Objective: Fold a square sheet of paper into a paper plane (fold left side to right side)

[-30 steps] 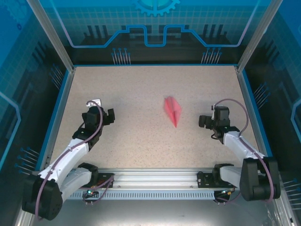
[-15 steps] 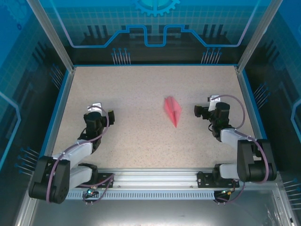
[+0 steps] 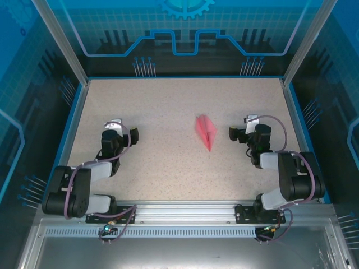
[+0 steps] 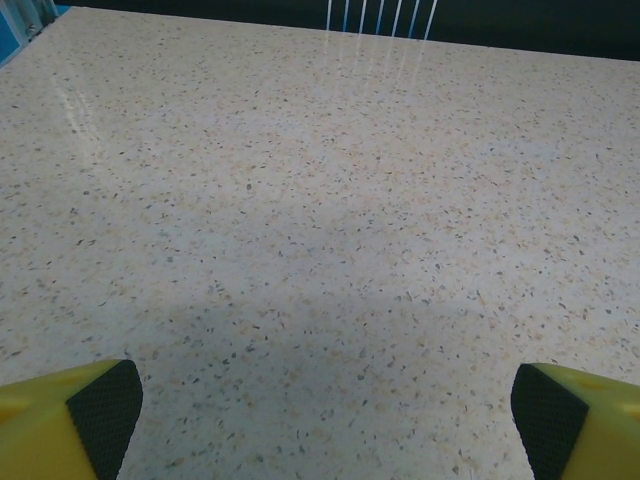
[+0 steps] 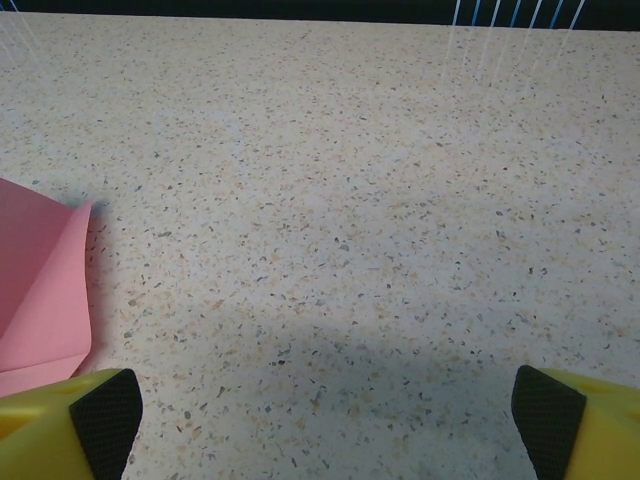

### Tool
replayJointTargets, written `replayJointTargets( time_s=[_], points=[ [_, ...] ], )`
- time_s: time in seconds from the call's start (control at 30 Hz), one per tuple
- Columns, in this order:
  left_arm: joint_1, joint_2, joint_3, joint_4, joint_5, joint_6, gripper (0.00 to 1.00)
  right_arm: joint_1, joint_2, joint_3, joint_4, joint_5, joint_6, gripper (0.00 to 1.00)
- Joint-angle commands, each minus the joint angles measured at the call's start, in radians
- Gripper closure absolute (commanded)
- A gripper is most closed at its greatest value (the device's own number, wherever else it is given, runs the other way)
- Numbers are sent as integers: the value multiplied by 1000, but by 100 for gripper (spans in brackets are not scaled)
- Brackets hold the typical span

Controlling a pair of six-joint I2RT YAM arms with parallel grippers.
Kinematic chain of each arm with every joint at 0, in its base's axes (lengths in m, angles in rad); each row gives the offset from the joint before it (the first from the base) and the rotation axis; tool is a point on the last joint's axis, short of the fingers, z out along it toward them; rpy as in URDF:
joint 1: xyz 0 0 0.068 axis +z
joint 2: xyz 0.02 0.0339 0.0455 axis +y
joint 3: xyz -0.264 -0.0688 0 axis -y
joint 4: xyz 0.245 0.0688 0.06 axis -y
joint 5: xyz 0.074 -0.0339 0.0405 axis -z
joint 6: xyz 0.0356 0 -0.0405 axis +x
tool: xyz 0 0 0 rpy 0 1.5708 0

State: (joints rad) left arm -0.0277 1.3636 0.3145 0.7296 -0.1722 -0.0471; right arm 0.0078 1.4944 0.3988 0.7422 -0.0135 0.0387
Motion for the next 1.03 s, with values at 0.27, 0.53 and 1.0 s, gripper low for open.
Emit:
replayJointTargets(
  time_s=[0.27,0.53,1.0],
  points=[
    [26,153,92,72,81,29,1,25,7,20,30,43,-29,1],
    [26,151,101,55,100,37,1,58,10,31,14,80,-53,1],
    [27,151,101,53,102,38,1,55,10,32,9,75,-51,1]
  ],
)
